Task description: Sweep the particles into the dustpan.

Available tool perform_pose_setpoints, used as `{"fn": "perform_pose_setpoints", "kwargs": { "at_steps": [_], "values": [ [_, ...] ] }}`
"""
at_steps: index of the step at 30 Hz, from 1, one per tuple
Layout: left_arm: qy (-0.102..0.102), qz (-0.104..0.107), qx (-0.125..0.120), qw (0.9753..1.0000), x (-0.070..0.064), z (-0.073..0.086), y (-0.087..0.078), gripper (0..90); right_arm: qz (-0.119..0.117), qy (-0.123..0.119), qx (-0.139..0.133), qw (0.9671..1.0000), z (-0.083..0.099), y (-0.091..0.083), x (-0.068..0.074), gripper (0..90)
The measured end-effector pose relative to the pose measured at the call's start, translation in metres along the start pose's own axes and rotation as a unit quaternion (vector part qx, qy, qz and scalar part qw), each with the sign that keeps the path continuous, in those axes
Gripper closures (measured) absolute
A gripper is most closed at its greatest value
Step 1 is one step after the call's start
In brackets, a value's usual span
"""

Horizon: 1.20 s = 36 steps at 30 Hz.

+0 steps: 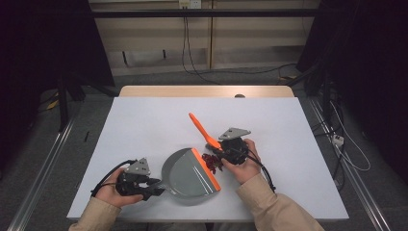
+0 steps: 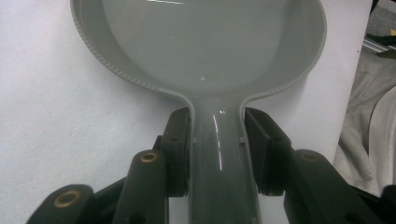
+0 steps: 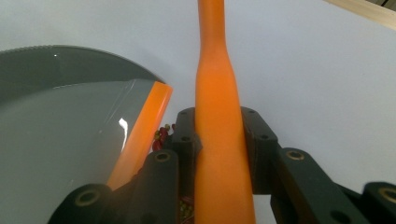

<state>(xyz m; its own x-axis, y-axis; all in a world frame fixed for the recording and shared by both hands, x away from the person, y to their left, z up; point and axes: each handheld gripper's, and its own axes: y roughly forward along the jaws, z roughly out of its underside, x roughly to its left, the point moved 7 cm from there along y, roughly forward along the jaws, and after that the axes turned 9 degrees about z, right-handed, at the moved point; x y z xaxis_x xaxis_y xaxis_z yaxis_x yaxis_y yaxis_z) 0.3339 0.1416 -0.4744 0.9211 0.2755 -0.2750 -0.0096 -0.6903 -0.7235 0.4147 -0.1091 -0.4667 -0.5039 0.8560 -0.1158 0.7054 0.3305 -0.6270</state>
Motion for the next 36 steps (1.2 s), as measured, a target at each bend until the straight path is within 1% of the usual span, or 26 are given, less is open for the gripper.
{"fn": "perform_pose_setpoints", "kwargs": {
  "at_steps": [2,4,5,6,7,10,13,14,16,17,20,21,23,25,26,28,30,31,33,34,35,36],
  "values": [
    [0.001,0.0,0.001,1.0,0.001,0.0,0.001,62.8,-0.001,0.0,0.001,1.0,0.0,0.0,0.003,70.9],
    [-0.003,-0.001,0.0,1.0,0.0,-0.001,0.001,62.9,0.001,0.001,0.001,1.0,0.0,0.0,0.004,70.8],
    [-0.003,-0.008,0.005,1.0,0.0,-0.001,0.001,62.9,-0.001,0.002,0.001,1.0,-0.001,0.0,0.005,70.8],
    [0.0,-0.003,0.007,1.0,0.0,-0.001,0.002,62.9,-0.001,0.003,0.0,1.0,-0.001,0.0,0.006,70.8],
    [-0.004,-0.002,0.002,1.0,0.0,-0.002,0.003,62.9,0.0,0.005,0.001,1.0,-0.001,0.0,0.007,70.8],
    [0.002,-0.002,0.009,1.0,0.0,-0.002,0.003,62.9,-0.003,0.01,0.0,0.9999,-0.002,0.001,0.01,70.7],
    [-0.007,-0.001,0.0,1.0,0.0,-0.004,0.004,62.8,-0.005,0.016,-0.002,0.9999,-0.002,0.001,0.012,70.5],
    [-0.005,-0.003,0.002,1.0,0.0,-0.005,0.004,62.9,-0.004,0.017,-0.001,0.9998,-0.002,0.001,0.013,70.5],
    [-0.004,-0.002,0.006,1.0,0.0,-0.005,0.005,62.9,-0.009,0.025,-0.002,0.9996,-0.002,0.001,0.015,70.4],
    [-0.008,-0.003,0.004,1.0,-0.001,-0.005,0.006,62.9,-0.008,0.025,-0.002,0.9997,-0.002,0.002,0.016,70.4],
    [-0.007,-0.003,0.005,1.0,-0.001,-0.006,0.007,62.9,-0.011,0.027,-0.003,0.9996,-0.003,0.002,0.02,70.2],
    [-0.01,-0.003,0.003,0.9999,-0.001,-0.006,0.007,62.9,-0.011,0.025,-0.003,0.9996,-0.004,0.002,0.022,70.3],
    [-0.006,-0.002,0.006,1.0,-0.001,-0.006,0.007,62.8,-0.018,0.029,-0.005,0.9994,-0.004,0.002,0.026,70.1],
    [-0.009,-0.001,0.003,0.9999,-0.001,-0.007,0.008,62.9,-0.016,0.027,-0.006,0.9995,-0.005,0.002,0.029,70.1],
    [-0.011,-0.002,0.004,0.9999,-0.001,-0.007,0.008,62.9,-0.019,0.027,-0.007,0.9994,-0.005,0.003,0.031,70.1],
    [-0.011,-0.002,0.004,0.9999,-0.001,-0.007,0.008,62.9,-0.02,0.033,-0.007,0.9992,-0.006,0.002,0.033,70.1],
    [-0.013,-0.002,0.002,0.9999,-0.001,-0.007,0.008,62.9,-0.029,0.042,-0.012,0.9986,-0.008,0.002,0.037,70.2],
    [-0.009,-0.002,0.007,0.9999,0.0,-0.006,0.007,62.9,-0.035,0.044,-0.014,0.9983,-0.009,0.002,0.039,70.1],
    [-0.008,-0.003,0.006,0.9999,0.0,-0.006,0.007,62.9,-0.037,0.044,-0.018,0.9982,-0.011,0.0,0.043,70.3],
    [-0.009,-0.003,0.005,0.9999,0.0,-0.006,0.007,62.9,-0.042,0.044,-0.022,0.9979,-0.014,0.0,0.045,70.4],
    [-0.009,-0.003,0.005,0.9999,0.0,-0.006,0.007,62.9,-0.053,0.052,-0.027,0.9969,-0.016,-0.001,0.048,70.7],
    [-0.01,-0.003,0.006,0.9999,0.0,-0.006,0.007,62.9,-0.067,0.059,-0.027,0.9956,-0.019,-0.002,0.052,70.8]
  ]
}}
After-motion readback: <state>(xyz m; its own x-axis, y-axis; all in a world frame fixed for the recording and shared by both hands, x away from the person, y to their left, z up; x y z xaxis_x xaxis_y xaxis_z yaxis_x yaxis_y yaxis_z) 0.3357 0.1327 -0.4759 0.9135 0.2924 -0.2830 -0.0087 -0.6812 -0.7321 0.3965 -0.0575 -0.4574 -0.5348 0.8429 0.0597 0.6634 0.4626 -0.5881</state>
